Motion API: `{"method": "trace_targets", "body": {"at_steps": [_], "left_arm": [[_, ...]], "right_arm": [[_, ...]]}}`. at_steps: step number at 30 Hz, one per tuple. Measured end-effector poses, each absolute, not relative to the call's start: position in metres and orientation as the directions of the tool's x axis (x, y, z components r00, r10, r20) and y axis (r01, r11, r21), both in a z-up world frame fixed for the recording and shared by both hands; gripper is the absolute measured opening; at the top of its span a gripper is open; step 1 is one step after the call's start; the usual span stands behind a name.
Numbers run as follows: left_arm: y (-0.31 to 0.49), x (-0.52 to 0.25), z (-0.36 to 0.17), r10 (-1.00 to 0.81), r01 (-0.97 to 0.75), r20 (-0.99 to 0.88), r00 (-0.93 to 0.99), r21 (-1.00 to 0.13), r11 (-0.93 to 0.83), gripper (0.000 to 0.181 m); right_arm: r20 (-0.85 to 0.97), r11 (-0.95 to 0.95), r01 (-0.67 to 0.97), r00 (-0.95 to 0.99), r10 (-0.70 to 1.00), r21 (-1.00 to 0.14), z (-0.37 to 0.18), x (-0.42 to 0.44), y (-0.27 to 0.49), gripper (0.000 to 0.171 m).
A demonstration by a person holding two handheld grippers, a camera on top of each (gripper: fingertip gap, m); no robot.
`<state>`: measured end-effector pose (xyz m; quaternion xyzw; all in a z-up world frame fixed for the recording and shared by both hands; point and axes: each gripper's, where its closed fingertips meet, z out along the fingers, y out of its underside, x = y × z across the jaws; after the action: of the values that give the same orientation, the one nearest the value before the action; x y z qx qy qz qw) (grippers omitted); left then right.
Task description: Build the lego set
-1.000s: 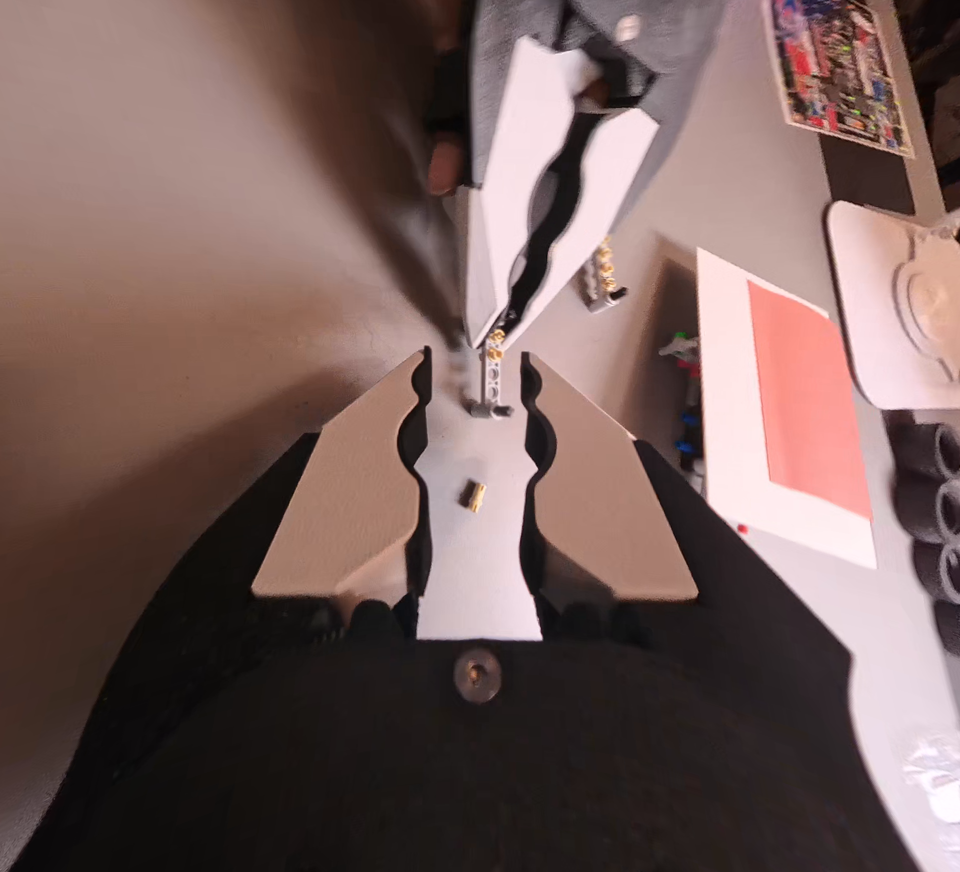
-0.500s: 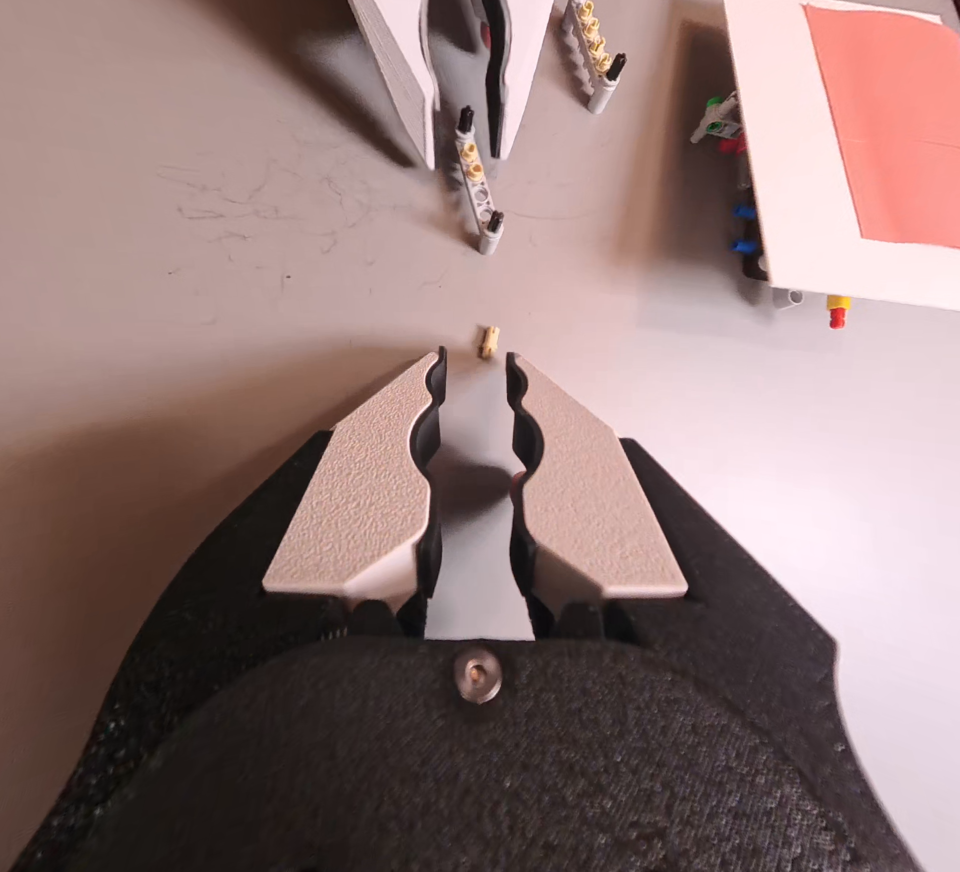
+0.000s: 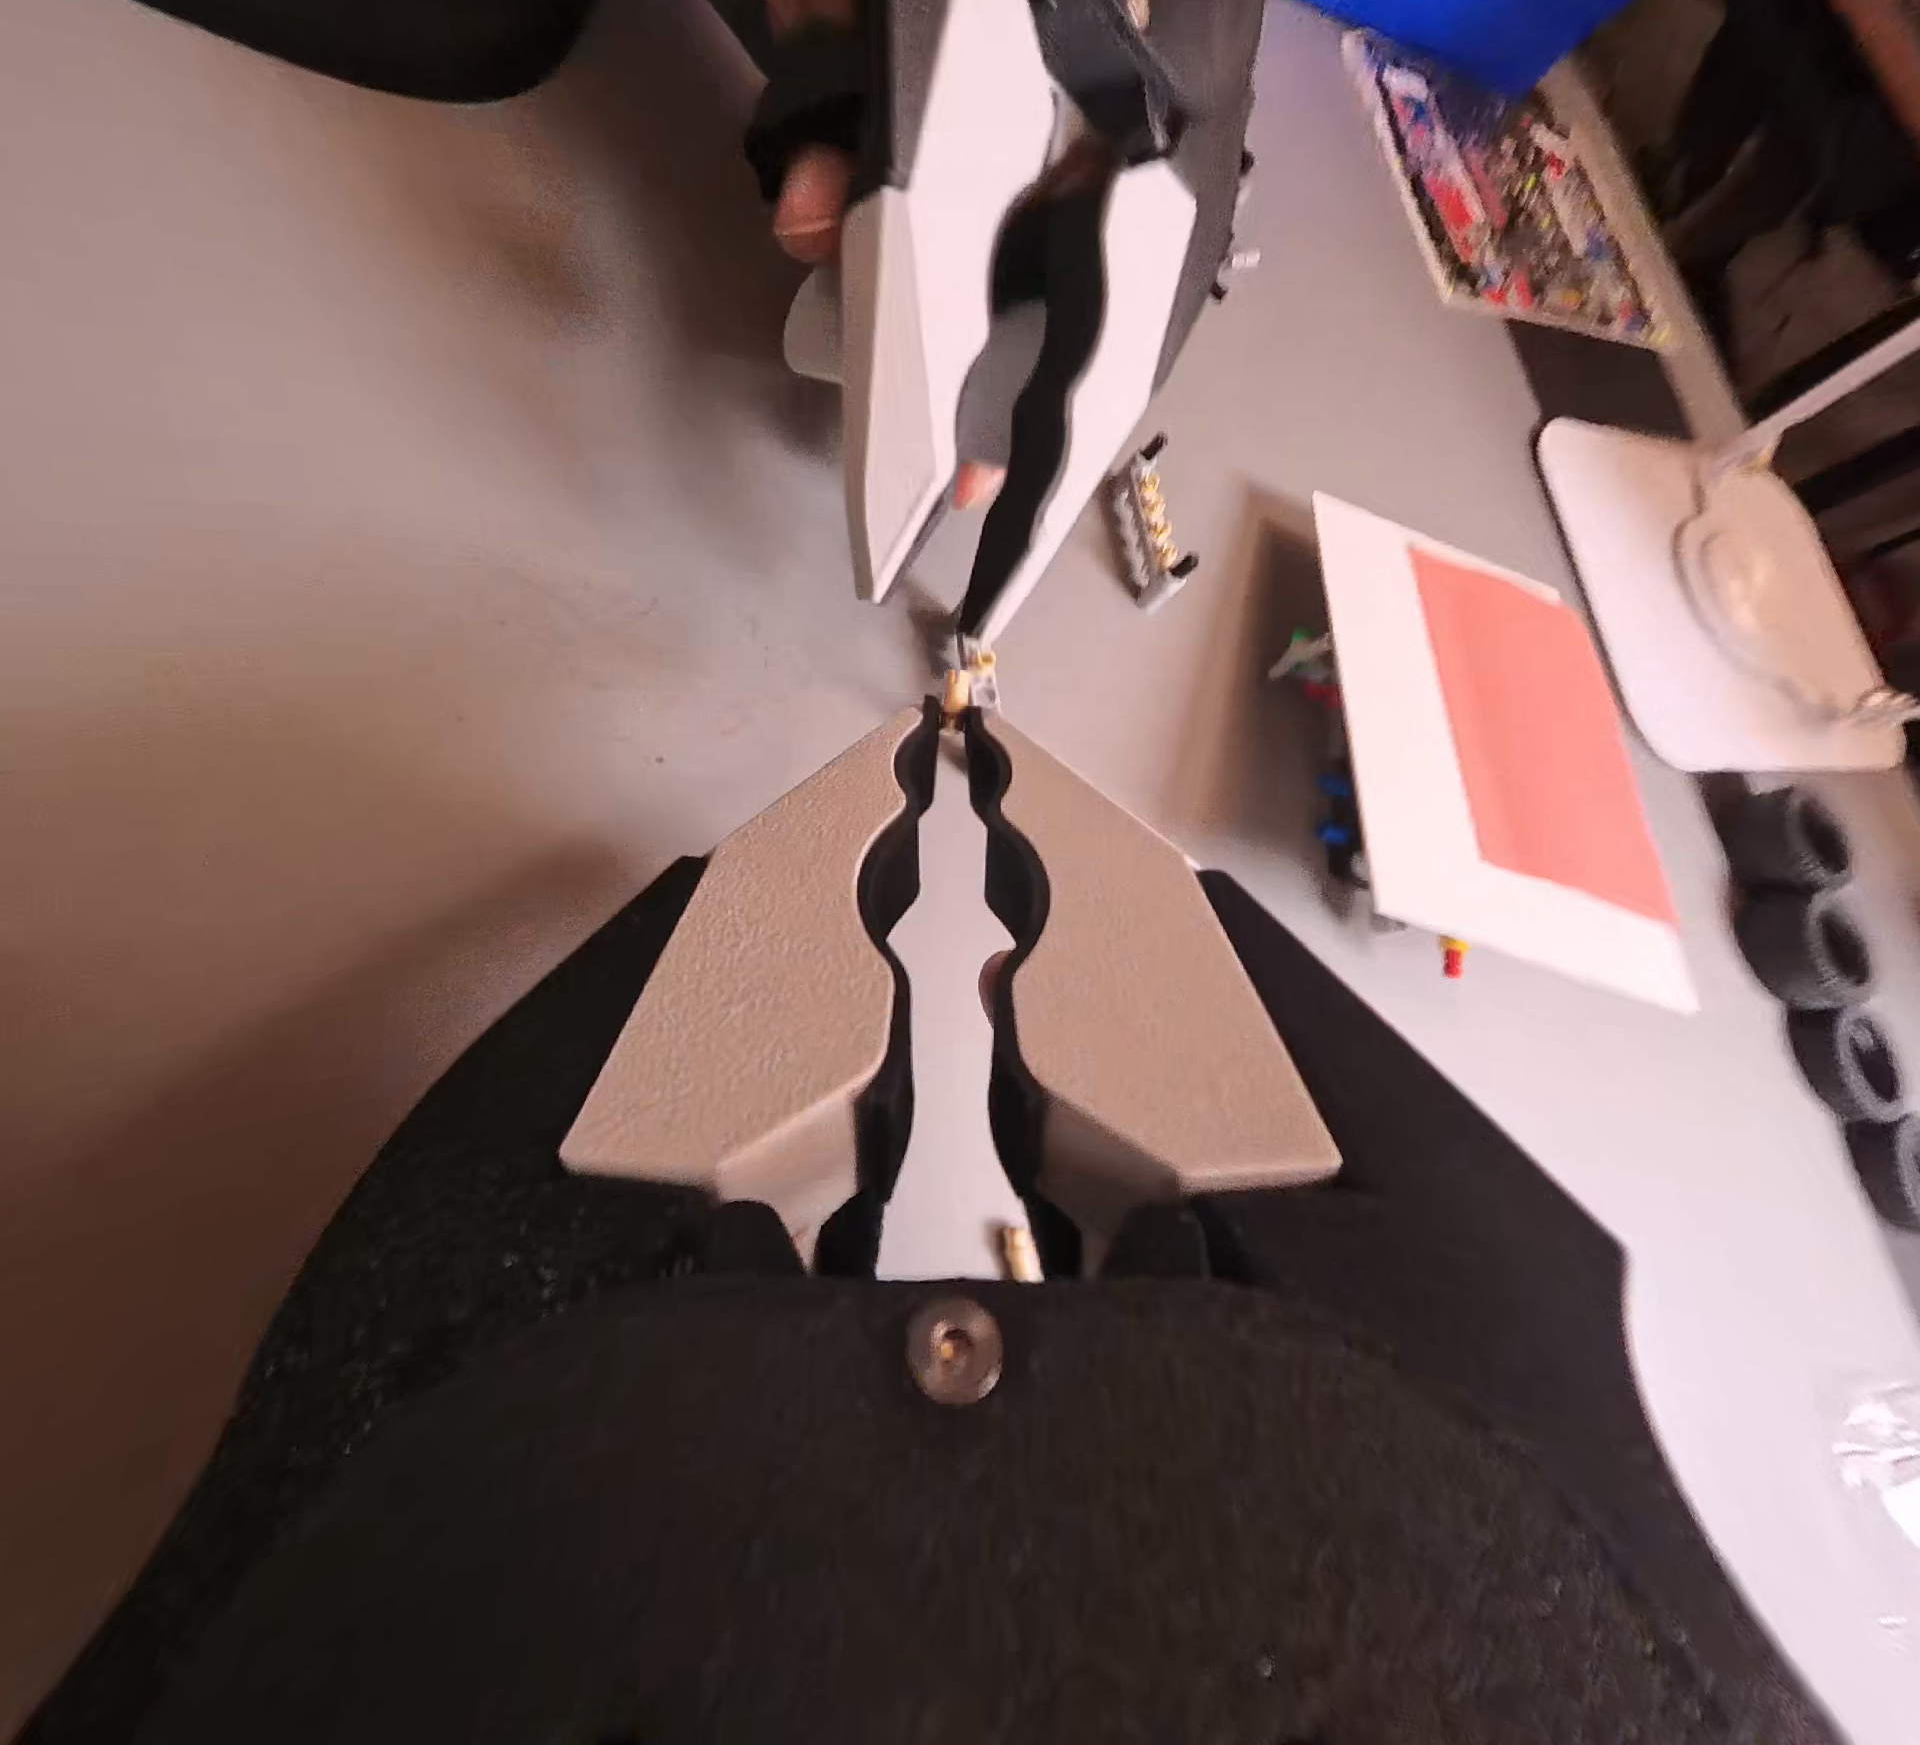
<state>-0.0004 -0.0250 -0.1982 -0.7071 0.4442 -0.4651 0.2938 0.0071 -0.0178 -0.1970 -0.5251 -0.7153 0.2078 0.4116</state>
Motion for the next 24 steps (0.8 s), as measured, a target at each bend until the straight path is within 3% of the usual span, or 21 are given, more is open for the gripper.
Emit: {"method": "trace_targets", "body": {"at_steps": [4, 9, 14, 19, 24], "left_arm": [[-0.029, 0.002, -0.185, -0.852, -0.274, 0.512, 0.107, -0.809, -0.52, 0.02], [-0.033, 0.002, -0.185, -0.853, -0.286, 0.515, 0.089, -0.807, -0.517, 0.005], [-0.031, -0.002, -0.178, -0.832, -0.254, 0.55, 0.067, -0.797, -0.548, 0.003], [-0.026, -0.007, -0.163, -0.823, -0.174, 0.568, 0.028, -0.808, -0.563, 0.003], [-0.024, -0.011, -0.149, -0.829, -0.097, 0.558, -0.026, -0.827, -0.554, 0.003]], "right_arm": [[0.45, 0.448, 0.575, -0.15, 0.88, -0.684, -0.191, -0.001, -0.026, 0.003], [0.479, 0.48, 0.55, -0.158, 0.863, -0.683, -0.185, -0.01, -0.03, 0.003], [0.511, 0.498, 0.508, -0.127, 0.85, -0.703, -0.178, -0.013, -0.028, 0.003], [0.498, 0.469, 0.429, -0.052, 0.866, -0.772, -0.161, -0.016, -0.022, 0.003], [0.347, 0.332, 0.339, -0.016, 0.938, -0.88, -0.155, -0.014, -0.02, 0.01]]}}
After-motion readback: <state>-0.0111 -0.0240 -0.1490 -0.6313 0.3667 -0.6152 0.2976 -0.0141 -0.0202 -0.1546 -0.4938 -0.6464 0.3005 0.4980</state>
